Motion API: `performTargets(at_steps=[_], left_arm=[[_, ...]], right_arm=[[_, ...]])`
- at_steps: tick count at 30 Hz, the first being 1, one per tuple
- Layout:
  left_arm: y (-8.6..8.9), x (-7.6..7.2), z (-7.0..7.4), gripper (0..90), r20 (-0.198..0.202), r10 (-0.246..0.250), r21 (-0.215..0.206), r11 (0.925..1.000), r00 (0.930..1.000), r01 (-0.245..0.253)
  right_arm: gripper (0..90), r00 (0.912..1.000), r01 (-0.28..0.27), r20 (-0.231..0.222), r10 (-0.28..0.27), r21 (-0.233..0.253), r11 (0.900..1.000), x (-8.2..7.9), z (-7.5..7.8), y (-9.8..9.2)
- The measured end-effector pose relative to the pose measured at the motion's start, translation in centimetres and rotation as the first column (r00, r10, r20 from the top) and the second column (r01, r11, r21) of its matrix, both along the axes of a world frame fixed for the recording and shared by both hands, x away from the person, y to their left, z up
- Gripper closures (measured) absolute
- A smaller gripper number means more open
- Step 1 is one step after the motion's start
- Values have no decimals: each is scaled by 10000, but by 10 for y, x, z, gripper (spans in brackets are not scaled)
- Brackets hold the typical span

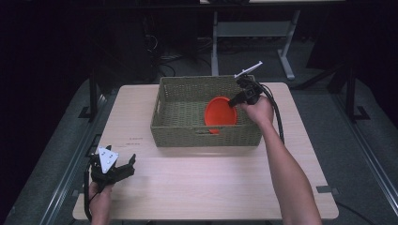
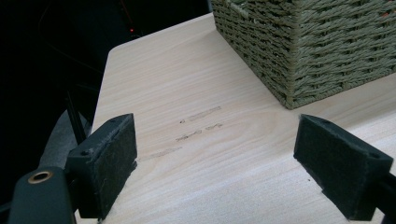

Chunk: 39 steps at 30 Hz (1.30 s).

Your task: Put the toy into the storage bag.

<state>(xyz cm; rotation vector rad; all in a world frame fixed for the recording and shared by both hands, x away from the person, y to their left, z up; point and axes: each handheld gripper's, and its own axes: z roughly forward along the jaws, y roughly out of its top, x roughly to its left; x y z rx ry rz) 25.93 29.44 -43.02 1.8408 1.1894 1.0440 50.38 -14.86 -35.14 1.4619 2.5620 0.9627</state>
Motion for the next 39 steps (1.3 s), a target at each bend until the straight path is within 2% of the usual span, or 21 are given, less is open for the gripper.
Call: performTargets(at_steps=[3, 14, 23, 24, 27, 30, 34, 39], left_arm=[[1, 0, 0, 128, -38, 52, 2, 10000, 10000, -52], [2, 0, 0, 128, -36, 179, -121, 9998, 9998, -180], [3, 0, 0, 128, -55, 217, -148, 9997, 9998, -217], [3, 1, 0, 128, -53, 224, -146, 9996, 9997, -225], [3, 1, -1, 128, -71, 233, -191, 9995, 9997, -235], [4, -1, -1, 128, -52, 196, -157, 9997, 9998, -196], [6, -3, 0, 128, -70, 328, -227, 9992, 9994, -329], [7, -3, -1, 128, -73, 398, -281, 9988, 9992, -400]], right_arm=[[764, 9999, 144, -28, -143, 164, 9998, 0, 1, -4], [735, 9993, 337, -165, -337, -38, 9994, -1, -1, -11], [731, 9994, 350, -55, -351, -135, 9993, -2, -2, -14], [737, 9995, 318, -66, -317, 129, 9994, -2, -2, -17], [734, 9996, 285, -60, -284, 195, 9994, -3, -2, -18], [717, 9999, 70, -96, -70, 46, 10000, -6, -5, -17], [701, 10000, -34, 19, 33, 278, 9996, -10, -2, -17], [670, 9995, -286, -89, 291, 507, 9983, -11, 0, -16]])
